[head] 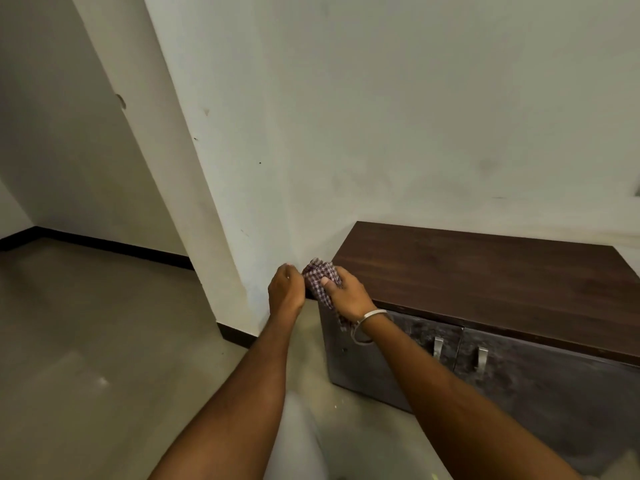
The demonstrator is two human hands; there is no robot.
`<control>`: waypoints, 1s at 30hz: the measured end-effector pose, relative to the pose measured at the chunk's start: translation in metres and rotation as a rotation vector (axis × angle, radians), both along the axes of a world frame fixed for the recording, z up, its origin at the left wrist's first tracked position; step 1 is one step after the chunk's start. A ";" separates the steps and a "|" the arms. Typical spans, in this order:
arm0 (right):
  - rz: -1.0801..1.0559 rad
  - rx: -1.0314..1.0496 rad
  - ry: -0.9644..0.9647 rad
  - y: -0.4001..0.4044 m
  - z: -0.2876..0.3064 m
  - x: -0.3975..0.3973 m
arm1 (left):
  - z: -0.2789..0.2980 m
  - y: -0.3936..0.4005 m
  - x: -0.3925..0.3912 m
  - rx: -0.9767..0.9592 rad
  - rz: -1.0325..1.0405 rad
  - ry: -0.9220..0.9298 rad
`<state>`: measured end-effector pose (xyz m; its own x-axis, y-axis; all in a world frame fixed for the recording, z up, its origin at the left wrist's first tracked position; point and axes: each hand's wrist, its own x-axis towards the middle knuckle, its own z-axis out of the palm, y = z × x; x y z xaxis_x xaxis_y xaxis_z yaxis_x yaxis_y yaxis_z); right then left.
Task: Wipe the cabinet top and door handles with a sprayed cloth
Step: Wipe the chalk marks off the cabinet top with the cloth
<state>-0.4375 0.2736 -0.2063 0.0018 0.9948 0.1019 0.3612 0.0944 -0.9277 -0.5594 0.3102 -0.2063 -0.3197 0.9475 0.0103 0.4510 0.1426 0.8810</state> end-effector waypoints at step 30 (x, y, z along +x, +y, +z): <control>-0.580 0.011 -0.203 -0.207 0.128 0.292 | 0.078 -0.175 0.310 -0.426 -1.076 -1.110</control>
